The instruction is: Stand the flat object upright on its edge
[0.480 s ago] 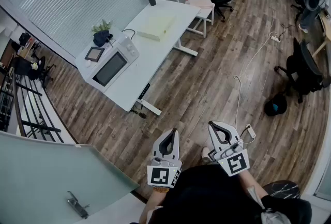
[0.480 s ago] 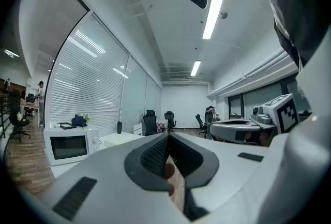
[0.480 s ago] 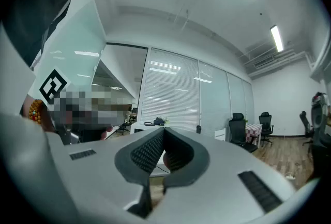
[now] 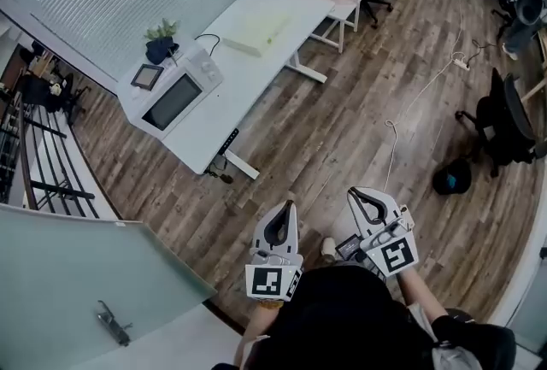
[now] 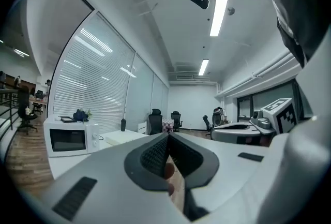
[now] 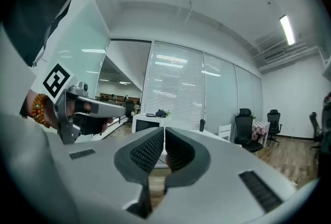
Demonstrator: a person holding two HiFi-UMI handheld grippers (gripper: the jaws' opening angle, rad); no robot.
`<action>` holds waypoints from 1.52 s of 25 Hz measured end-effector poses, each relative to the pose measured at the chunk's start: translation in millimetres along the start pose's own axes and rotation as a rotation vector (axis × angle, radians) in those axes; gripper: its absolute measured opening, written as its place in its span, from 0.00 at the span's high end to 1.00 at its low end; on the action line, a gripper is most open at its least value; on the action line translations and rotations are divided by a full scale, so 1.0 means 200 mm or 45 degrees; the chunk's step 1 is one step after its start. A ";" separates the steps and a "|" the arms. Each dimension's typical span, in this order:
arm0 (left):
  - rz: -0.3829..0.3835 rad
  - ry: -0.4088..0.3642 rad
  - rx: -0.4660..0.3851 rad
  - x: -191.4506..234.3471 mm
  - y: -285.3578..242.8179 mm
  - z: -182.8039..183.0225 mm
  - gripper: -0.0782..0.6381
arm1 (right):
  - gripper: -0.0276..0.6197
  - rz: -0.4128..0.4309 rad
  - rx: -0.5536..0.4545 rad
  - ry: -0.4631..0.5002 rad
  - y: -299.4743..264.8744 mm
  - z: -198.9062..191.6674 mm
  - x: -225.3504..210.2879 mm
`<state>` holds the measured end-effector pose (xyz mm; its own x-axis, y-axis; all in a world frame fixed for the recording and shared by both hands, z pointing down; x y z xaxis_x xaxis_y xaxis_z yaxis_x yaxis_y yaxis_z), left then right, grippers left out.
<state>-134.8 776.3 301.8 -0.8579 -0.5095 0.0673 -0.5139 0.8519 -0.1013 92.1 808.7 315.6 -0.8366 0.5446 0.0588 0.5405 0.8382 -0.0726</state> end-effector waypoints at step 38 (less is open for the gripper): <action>-0.066 0.173 0.191 1.14 -1.71 -0.20 0.89 | 0.95 -0.312 0.311 0.152 -1.42 0.00 -1.22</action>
<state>-153.9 374.1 390.7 -0.8267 -0.5224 0.2088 -0.5612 0.7919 -0.2405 143.5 437.6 320.9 -0.9147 0.3398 0.2188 0.2758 0.9206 -0.2766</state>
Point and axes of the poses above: the fingertips, and each gripper's own axes: y backward along the fingers, x to its left, z out of its top, the point moved 10 cm from there along y, backward along the fingers, and after that the axes turned 7 degrees about z, right-handed, at the moved point
